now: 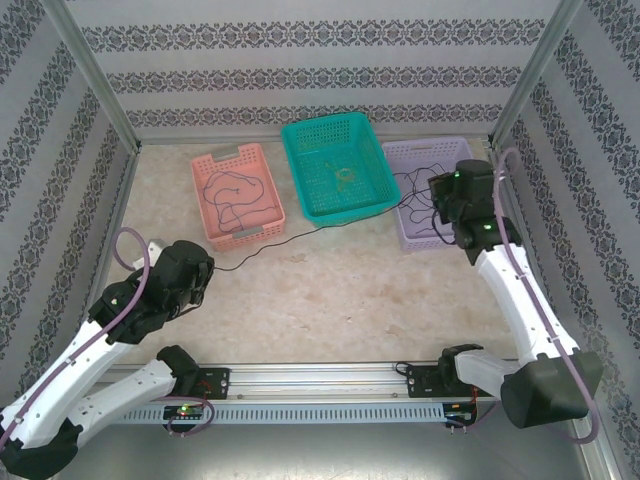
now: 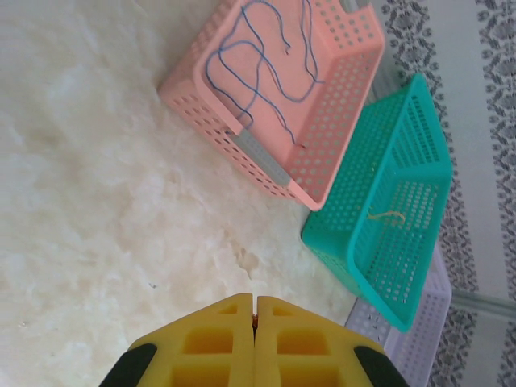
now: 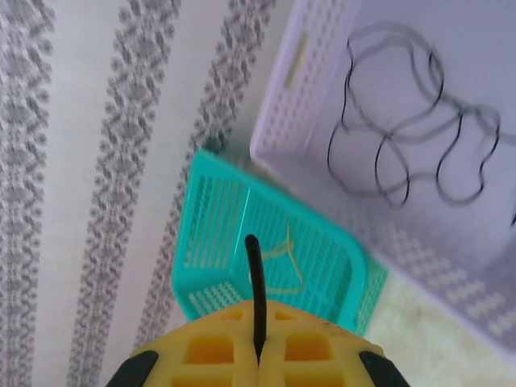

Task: Untangle the cables

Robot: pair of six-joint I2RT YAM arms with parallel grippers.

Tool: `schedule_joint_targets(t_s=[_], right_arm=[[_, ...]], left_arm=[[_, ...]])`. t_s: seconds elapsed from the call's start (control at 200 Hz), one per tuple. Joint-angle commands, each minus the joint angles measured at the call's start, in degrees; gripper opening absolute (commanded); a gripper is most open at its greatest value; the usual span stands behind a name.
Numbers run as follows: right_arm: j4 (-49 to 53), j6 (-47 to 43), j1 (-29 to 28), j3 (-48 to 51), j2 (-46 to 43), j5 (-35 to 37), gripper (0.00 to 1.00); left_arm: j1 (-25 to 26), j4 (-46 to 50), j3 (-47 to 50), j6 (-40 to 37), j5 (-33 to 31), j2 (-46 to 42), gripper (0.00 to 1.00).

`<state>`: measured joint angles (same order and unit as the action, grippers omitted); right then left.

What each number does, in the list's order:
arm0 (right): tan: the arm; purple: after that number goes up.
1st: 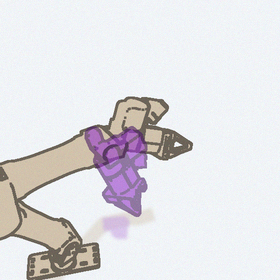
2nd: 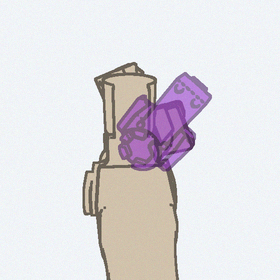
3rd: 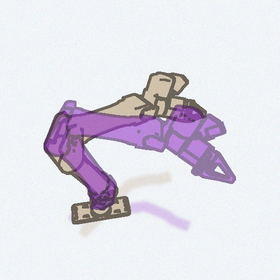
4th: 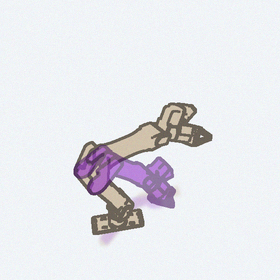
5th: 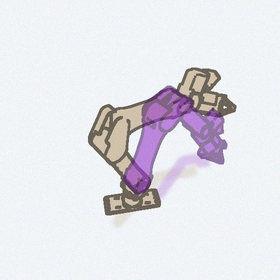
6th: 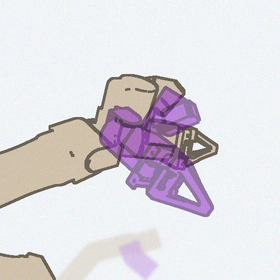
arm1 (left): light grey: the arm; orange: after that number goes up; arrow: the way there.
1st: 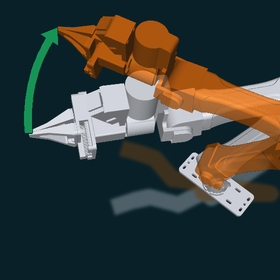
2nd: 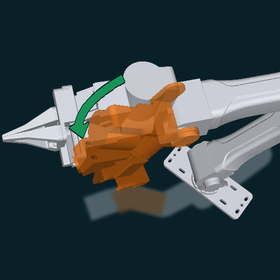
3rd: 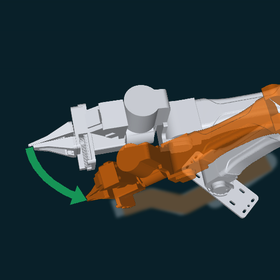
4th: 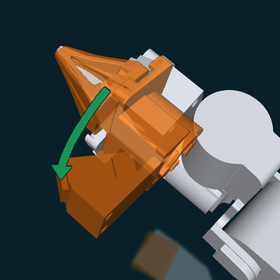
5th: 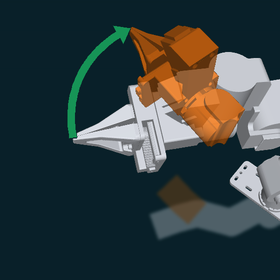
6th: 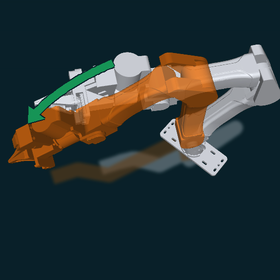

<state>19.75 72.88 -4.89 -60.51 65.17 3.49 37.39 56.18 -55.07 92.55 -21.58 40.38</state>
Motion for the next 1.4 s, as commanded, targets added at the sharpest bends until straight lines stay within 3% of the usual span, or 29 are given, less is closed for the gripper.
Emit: schedule_joint_targets(t_s=[0.0, 0.34, 0.45, 0.555, 0.625, 0.774, 0.929, 1.184, 1.394], right_arm=[[2.69, -6.45, 5.69, -1.64, 0.34, -4.14, 0.0], [0.37, -5.08, 12.52, -4.79, 4.2, -9.66, 0.0], [-1.03, -5.18, 12.8, -6.02, 5.79, -12.39, 0.0], [-0.83, -8.12, 12.24, -8.48, 7.07, -13.27, 0.0], [0.79, -12.04, 12.0, -11.55, 7.96, -12.88, 0.0], [5.19, -22.13, 12.06, -21.04, 11.19, -9.95, 0.0], [10.36, -34.21, 12.09, -34.97, 18.4, -3.99, 0.0], [11.81, -47.75, 14.74, -50.45, 30.51, 2.4, 0.0], [11.74, -50.18, 17.79, -53.25, 36.86, 2.78, 0.0]], left_arm=[[-0.8, 6.28, -0.45, 4.61, -5.78, -0.91, 0.0], [-0.82, 14.9, -0.93, 14.09, -10.83, -2.21, 0.0], [-0.82, 12.64, 0.44, 15.04, -9.61, -2.23, 0.0], [-0.82, 3.15, 1.8, 8.96, -6.25, -0.1, 0.0], [-0.8, -7.61, 1.36, -1.4, -1.45, 4.13, 0.0], [0.29, -19.56, -10.44, -20.74, 16.17, 24.09, 0.0], [6.1, -22.28, -28.28, -33.62, 21.78, 44.88, 0.0], [10.96, -26.13, -55.27, -41.64, 26.43, 74.93, 0.0], [13.19, -29.75, -76.9, -41.72, 27.36, 95.47, 0.0]])
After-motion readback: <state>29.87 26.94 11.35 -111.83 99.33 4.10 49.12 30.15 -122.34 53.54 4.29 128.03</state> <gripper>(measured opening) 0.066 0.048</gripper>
